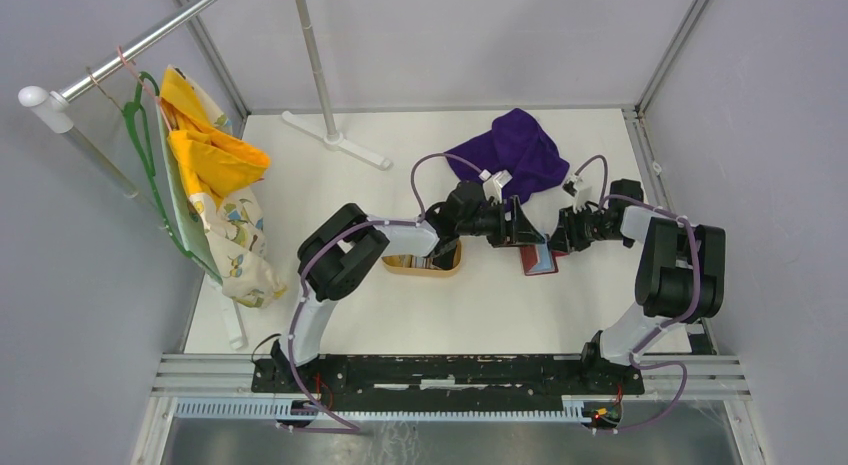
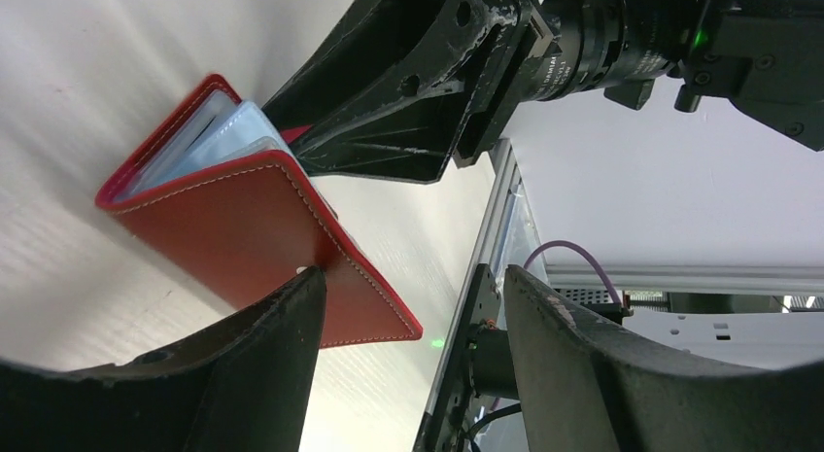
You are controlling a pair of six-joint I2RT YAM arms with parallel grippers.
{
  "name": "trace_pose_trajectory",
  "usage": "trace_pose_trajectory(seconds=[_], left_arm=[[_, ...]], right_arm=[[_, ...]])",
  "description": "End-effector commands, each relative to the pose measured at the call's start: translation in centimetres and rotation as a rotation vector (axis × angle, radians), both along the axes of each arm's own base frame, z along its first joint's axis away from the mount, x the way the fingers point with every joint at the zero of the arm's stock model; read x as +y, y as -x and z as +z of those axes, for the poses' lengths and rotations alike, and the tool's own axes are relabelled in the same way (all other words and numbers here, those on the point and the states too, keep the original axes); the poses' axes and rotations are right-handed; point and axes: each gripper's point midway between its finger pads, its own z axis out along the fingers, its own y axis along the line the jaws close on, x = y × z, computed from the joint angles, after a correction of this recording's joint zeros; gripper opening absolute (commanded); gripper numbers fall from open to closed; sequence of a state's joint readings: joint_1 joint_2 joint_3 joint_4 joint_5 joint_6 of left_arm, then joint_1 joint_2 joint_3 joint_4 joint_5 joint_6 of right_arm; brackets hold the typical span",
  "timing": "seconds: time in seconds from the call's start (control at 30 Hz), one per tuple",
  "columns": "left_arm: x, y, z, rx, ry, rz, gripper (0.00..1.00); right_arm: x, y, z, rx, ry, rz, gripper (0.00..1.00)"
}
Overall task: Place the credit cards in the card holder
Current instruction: Close the card holder at the center of the board.
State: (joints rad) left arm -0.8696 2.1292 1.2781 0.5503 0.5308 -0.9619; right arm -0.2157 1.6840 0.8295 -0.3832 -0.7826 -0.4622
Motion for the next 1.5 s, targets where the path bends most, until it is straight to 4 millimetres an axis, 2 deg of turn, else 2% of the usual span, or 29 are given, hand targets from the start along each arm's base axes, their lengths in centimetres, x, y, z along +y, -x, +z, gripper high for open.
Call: trace_pose_trajectory(seconds=[0.0,0.17,0.27,0.37,0.53,0.67,0.77,0.83,0.93,1.13,1.33,1.47], left_arm=[[-1.9,0.8,1.9,-0.006,0.071,-0.044,0.73],[-1.8,1.1,0.8,-0.004,0.039,-0.042,0.73],[-1.3,1.0,0.3,-0.018,0.008,-0.024,0.72],[-0.7,0.7,-0.4,-0.039,-0.031,0.002,0.68],[0.4,0.3,-1.5,-0.063,-0.084,0.042,0.57],[0.7,-0.1,-2.6,-0.079,-0.145,0.052,0.51],[0.8,-0.6,-3.6,-0.088,-0.194,0.058,0.46],[0.7,-0.9,-4.2,-0.088,-0.225,0.056,0.40],[0.9,-1.0,-5.0,-0.085,-0.261,0.061,0.33],[1.4,-1.1,-5.5,-0.088,-0.294,0.071,0.30],[1.1,-1.3,-4.9,-0.100,-0.285,0.062,0.29],[1.1,-1.4,-4.5,-0.122,-0.285,0.055,0.30]], right_arm=[[1.1,3.3,-1.9,0.129,-0.010,0.049,0.38],[2.6,3.5,-1.3,0.119,-0.029,0.105,0.39],[2.8,3.0,-0.7,0.089,-0.018,0.116,0.41],[1.5,1.5,0.4,0.003,0.062,0.085,0.45],[-1.0,-0.4,3.9,-0.182,0.177,0.026,0.52],[-2.0,-0.5,6.6,-0.313,0.218,0.030,0.55],[-1.1,0.8,8.1,-0.410,0.197,0.133,0.59],[-0.8,1.6,7.9,-0.433,0.194,0.149,0.62],[-0.8,2.6,6.1,-0.373,0.196,0.152,0.61],[-1.2,2.6,4.4,-0.290,0.193,0.129,0.55],[-1.4,2.4,4.4,-0.298,0.205,0.121,0.54],[-1.0,2.3,5.6,-0.363,0.205,0.156,0.55]])
